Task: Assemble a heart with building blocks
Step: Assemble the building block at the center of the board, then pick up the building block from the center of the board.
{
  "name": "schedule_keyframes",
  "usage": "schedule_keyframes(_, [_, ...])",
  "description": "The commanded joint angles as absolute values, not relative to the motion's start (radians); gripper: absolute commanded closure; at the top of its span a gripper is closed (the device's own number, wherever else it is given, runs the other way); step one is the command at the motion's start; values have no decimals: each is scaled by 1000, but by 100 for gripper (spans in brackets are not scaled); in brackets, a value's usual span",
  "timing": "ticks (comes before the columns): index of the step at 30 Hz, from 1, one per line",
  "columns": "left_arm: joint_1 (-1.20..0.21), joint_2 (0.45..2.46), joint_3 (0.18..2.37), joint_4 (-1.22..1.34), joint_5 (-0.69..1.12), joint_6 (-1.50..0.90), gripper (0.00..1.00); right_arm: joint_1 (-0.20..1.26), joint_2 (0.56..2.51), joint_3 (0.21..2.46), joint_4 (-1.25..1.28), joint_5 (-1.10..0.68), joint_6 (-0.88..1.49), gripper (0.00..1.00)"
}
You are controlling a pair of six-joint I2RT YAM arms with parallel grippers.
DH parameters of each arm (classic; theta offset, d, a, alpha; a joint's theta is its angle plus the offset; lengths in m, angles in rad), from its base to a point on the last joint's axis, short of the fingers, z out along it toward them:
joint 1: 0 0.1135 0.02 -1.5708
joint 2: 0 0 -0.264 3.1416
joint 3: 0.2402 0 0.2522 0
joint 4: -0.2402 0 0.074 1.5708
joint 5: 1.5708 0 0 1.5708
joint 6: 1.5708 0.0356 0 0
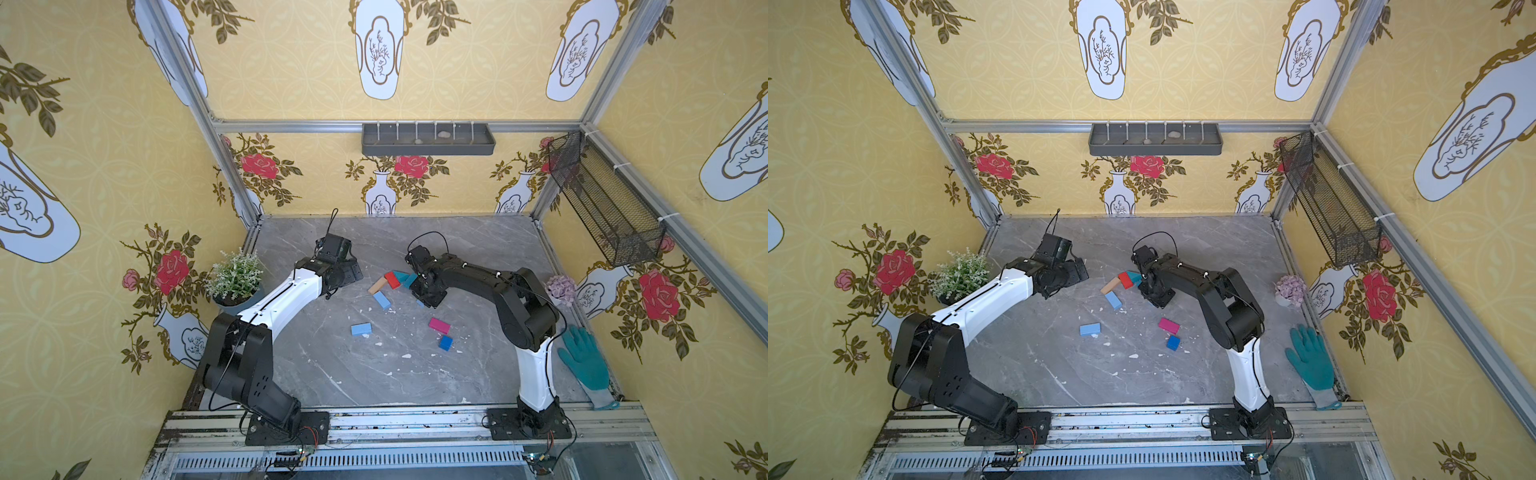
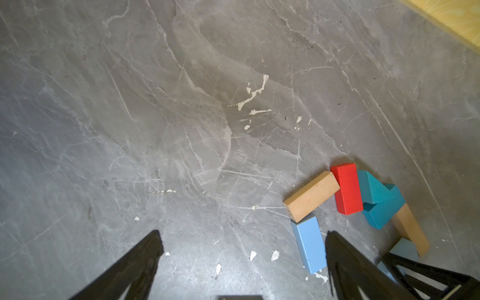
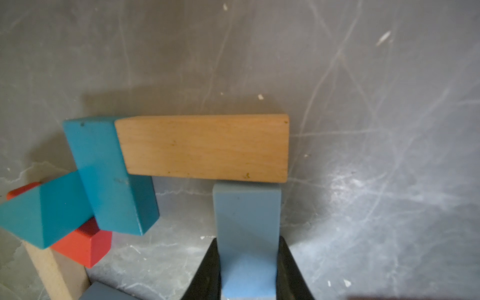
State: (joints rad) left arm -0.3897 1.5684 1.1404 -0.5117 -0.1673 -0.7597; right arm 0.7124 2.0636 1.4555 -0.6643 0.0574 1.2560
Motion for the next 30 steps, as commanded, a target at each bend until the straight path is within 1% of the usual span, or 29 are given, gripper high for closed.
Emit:
schedule_keyframes(1, [-387, 1574, 1129, -505, -160, -752, 1, 710, 2090, 1451, -765, 71, 1270, 88])
schedule_keyframes(2, [-387, 1573, 1129, -505, -158, -752, 1, 709, 2092, 1452, -769, 69, 1270, 75])
schedule_keyframes(3, [-386, 1571, 1126, -506, -158, -752, 1, 709, 2094, 1452, -778, 67, 1275, 60])
schedule_keyframes(5, [-384, 1566, 1121, -508, -158, -752, 1, 708, 2095, 1447, -792, 64, 1286, 47])
schedule_keyframes(8, [-381, 1557, 1112, -508, -158, -753, 1, 706, 2085, 1429, -788, 59, 1304, 34])
schedule_keyframes(9, [-380, 1551, 1110, -508, -158, -753, 1, 705, 2082, 1426, -783, 56, 1303, 28])
schedule_keyframes(10, [-377, 1549, 1106, -508, -158, -752, 1, 703, 2082, 1427, -785, 56, 1307, 19])
schedule_keyframes(15, [-373, 1526, 1098, -519, -151, -750, 1, 717, 2037, 1434, -779, 74, 1255, 11])
schedule_keyframes(19, [-374, 1477, 1091, -543, -132, -682, 1, 770, 1931, 1441, -827, 158, 1160, 7])
schedule_keyframes(21, [-385, 1465, 1081, -532, -52, -587, 0, 797, 1853, 1409, -836, 198, 1107, 5])
schedule_keyframes(23, [-410, 1481, 1088, -569, -11, -478, 0, 808, 1773, 1338, -799, 209, 1026, 3])
schedule_keyframes(25, [-414, 1510, 1091, -611, 20, -358, 1, 811, 1701, 1253, -730, 188, 896, 2])
schedule_keyframes(27, [-414, 1528, 1087, -644, 30, -251, 1, 805, 1653, 1172, -640, 124, 679, 2])
schedule_keyframes(29, [-455, 1535, 1074, -643, 39, -143, 1, 788, 1661, 1140, -643, 79, 521, 0])
schedule_keyframes(30, [-469, 1545, 1076, -643, 15, -98, 2, 775, 1675, 1130, -651, 64, 448, 1])
